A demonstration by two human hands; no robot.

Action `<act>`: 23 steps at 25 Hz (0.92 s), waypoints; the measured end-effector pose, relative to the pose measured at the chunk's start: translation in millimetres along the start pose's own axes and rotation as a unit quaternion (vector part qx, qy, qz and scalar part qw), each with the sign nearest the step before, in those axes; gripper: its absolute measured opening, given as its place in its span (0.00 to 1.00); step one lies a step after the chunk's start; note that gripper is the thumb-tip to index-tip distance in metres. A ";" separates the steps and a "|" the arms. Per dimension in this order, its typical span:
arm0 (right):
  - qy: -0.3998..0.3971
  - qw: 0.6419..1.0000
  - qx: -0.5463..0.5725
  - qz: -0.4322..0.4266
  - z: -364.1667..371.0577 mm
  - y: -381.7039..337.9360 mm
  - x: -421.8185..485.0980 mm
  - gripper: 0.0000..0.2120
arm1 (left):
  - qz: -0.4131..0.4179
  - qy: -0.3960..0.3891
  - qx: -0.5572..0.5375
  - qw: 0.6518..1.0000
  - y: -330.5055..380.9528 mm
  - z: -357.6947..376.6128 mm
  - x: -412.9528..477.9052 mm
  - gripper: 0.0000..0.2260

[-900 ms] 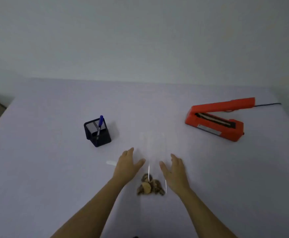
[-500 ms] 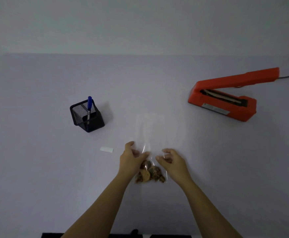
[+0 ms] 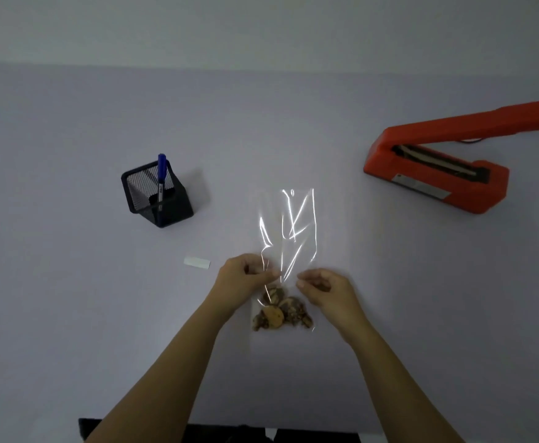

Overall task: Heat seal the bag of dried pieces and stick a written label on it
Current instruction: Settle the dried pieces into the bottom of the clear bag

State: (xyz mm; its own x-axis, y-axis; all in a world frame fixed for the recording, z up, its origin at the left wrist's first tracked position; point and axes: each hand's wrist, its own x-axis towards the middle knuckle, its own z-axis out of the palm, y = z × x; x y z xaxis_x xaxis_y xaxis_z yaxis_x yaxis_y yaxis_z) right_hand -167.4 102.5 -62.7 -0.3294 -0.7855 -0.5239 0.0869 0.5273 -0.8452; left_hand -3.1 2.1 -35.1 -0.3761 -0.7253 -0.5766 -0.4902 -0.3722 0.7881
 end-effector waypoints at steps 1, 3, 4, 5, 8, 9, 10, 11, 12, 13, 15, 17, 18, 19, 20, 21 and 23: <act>-0.003 1.000 0.003 -0.006 -1.2 3.0 1.0 0.05 | -0.002 -0.009 -0.008 1.000 0.3 -0.2 0.0 0.10; -0.004 1.000 0.009 -0.016 -2.4 9.1 2.7 0.06 | -0.001 -0.027 -0.030 0.999 -1.1 0.3 0.3 0.08; -0.003 1.000 0.014 -0.020 -3.1 11.4 3.2 0.06 | 0.001 -0.040 -0.039 0.998 -1.1 1.2 0.7 0.08; -0.001 0.999 0.021 -0.025 -3.5 13.6 3.8 0.07 | 0.000 -0.056 -0.051 0.997 -0.9 1.6 1.0 0.08; 0.005 0.999 0.031 -0.040 -6.1 18.3 2.4 0.07 | 0.002 -0.096 -0.098 0.991 -2.8 3.6 1.1 0.11; 0.004 0.999 0.031 -0.043 -6.5 19.4 1.6 0.08 | 0.004 -0.092 -0.107 0.990 -4.7 3.7 1.6 0.12; 0.003 0.999 0.030 -0.045 -7.1 19.5 0.9 0.08 | 0.005 -0.082 -0.115 0.990 -6.8 4.1 2.4 0.11; 0.001 0.999 0.025 -0.046 -7.3 19.7 0.7 0.09 | 0.002 -0.071 -0.125 0.990 -9.4 4.7 3.0 0.10; 0.000 0.999 0.019 -0.046 -7.6 18.9 0.3 0.09 | 0.000 -0.061 -0.135 0.989 -11.8 5.3 2.9 0.09; 0.000 0.999 0.014 -0.048 -7.9 17.8 0.3 0.09 | 0.001 -0.052 -0.141 0.989 -13.4 5.6 2.1 0.09; -0.002 0.999 0.010 -0.051 -7.6 15.6 -0.1 0.08 | 0.013 -0.040 -0.137 0.990 -16.1 6.4 -0.6 0.12; -0.019 0.999 0.022 -0.038 -6.6 12.6 -0.9 0.06 | 0.028 -0.045 -0.136 0.989 -17.4 6.2 -2.5 0.13; -0.034 0.998 0.038 -0.027 -6.1 11.3 -2.0 0.05 | 0.032 -0.049 -0.138 0.989 -17.6 5.4 -3.1 0.13; -0.051 0.997 0.054 -0.019 -5.8 10.7 -2.7 0.06 | 0.035 -0.054 -0.139 0.988 -17.6 4.4 -3.6 0.13; -0.065 0.996 0.064 -0.015 -6.0 10.2 -3.4 0.09 | 0.037 -0.060 -0.138 0.988 -17.6 3.3 -3.7 0.13; -0.070 0.995 0.063 -0.015 -6.0 9.8 -3.9 0.11 | 0.036 -0.070 -0.135 0.988 -17.4 2.3 -3.9 0.13; -0.059 0.997 0.049 -0.023 -6.1 9.6 -3.8 0.13 | 0.040 -0.091 -0.112 0.989 -17.5 0.9 -2.9 0.12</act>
State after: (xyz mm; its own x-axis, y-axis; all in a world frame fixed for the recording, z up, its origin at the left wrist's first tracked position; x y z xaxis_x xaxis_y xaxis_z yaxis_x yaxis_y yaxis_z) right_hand -171.1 112.5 -68.2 -0.2236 -0.8432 -0.4889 0.1685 0.4606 -0.8715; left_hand 5.9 11.2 -47.5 -0.5516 -0.6488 -0.5242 -0.2748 -0.4521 0.8486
